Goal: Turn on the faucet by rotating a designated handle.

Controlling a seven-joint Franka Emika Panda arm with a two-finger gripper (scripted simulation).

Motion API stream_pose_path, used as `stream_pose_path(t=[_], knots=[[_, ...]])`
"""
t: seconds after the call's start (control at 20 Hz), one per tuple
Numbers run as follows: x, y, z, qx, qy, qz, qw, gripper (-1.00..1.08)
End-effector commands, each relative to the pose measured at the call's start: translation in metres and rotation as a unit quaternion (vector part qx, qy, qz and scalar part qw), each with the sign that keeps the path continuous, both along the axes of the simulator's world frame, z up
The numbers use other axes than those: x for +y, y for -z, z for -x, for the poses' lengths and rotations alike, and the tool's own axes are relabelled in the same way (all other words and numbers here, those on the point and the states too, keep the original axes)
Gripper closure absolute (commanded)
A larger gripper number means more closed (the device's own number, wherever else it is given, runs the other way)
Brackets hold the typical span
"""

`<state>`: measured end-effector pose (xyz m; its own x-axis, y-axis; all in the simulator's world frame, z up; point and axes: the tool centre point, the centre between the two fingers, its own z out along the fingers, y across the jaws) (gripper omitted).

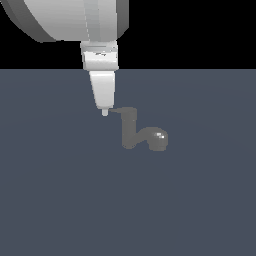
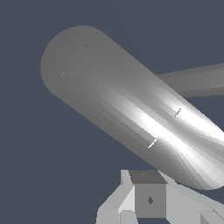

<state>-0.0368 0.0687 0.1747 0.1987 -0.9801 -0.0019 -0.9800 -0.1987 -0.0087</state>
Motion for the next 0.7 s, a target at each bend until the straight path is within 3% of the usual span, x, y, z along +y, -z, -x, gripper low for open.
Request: stream_pose_path(t=[0.0, 0.4, 0.5, 0.65], knots=[[-0.015, 0.001, 0.008, 0.003, 0.008, 0.001, 1.0, 1.08], [-0.035, 0.002, 0.029, 0.004, 0.008, 0.002, 1.0, 1.08], [-0.026, 0.0, 0.025, 0.001, 0.002, 0.001, 1.0, 1.08], [-0.044, 0.0, 0.026, 0.001, 0.003, 0.001, 1.0, 1.08]])
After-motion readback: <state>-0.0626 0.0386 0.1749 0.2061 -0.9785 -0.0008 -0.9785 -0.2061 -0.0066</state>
